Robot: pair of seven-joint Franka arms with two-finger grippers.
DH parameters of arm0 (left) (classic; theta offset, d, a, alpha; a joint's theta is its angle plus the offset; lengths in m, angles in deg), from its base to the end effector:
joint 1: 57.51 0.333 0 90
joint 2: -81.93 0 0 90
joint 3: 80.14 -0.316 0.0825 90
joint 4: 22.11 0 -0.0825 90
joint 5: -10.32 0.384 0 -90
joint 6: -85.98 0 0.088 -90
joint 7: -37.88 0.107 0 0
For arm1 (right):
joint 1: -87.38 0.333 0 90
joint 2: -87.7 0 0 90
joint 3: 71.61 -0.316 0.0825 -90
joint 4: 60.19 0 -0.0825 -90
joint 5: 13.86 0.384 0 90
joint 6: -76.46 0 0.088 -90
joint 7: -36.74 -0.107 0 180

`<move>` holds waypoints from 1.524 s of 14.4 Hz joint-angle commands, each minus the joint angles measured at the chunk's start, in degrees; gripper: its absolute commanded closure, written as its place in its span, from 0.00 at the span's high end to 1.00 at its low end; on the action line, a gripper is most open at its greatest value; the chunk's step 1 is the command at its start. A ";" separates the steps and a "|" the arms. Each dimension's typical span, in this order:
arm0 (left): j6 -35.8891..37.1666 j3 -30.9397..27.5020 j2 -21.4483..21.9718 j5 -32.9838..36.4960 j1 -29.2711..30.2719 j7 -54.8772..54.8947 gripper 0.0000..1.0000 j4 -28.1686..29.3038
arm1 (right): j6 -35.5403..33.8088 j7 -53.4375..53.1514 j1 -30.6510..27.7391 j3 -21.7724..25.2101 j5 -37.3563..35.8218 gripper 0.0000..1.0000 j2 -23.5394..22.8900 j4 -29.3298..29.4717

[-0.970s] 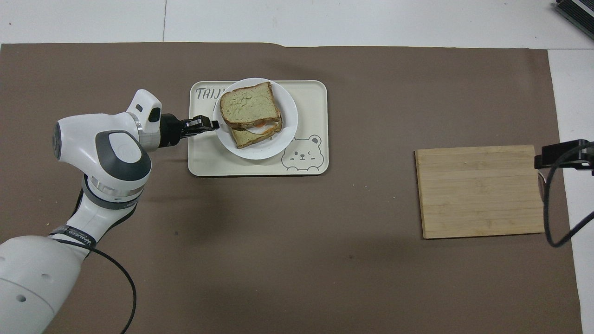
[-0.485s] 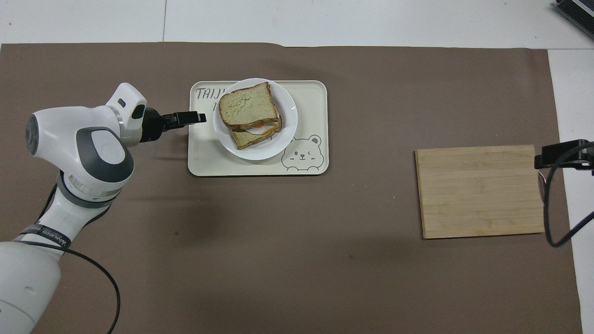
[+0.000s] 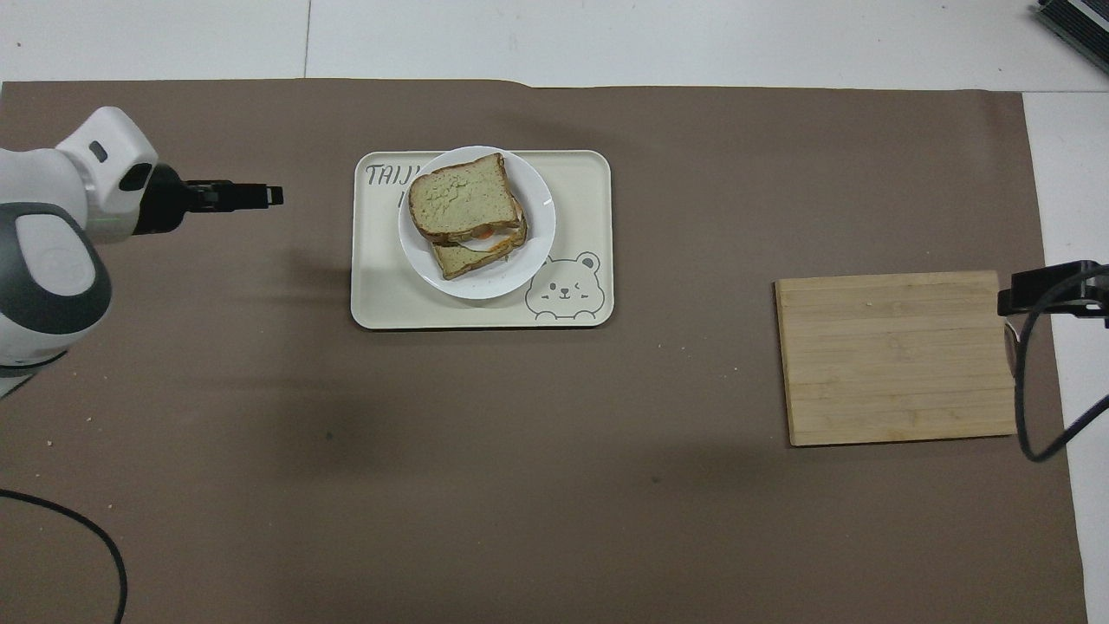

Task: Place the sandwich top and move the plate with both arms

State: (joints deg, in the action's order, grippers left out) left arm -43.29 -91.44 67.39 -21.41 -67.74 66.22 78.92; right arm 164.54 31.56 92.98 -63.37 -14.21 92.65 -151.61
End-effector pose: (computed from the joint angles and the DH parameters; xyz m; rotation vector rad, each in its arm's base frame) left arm 0.6534 -0.0119 0.4496 2.7453 -0.2564 0.4793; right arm 0.5236 -0.0285 0.6559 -3.1271 0.2136 -0.0424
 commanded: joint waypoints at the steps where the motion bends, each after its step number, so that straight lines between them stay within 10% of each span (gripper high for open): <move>1: 13.30 -3.98 0.04 15.14 -0.31 -0.74 1.00 -12.22 | -0.37 1.41 -0.50 -0.33 -0.18 1.00 0.41 -0.08; 6: 36.16 -6.36 1.79 20.38 -0.49 -7.30 1.00 -26.30 | -0.37 1.41 -0.50 -0.33 -0.18 1.00 0.41 -0.08; 11: 45.23 -5.83 8.30 23.80 -1.28 -15.16 1.00 -26.76 | -0.37 1.41 -0.50 -0.33 -0.18 1.00 0.41 -0.08; 22: 49.29 -4.07 12.35 30.41 -2.25 -15.59 1.00 -24.92 | -0.37 1.32 -0.50 -0.33 -0.18 1.00 0.41 -0.08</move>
State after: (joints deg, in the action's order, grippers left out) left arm 5.97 -95.23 78.39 7.64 -69.41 51.51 52.48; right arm 164.54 31.56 92.98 -63.37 -14.21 92.65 -151.61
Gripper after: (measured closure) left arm 0.000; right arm 0.000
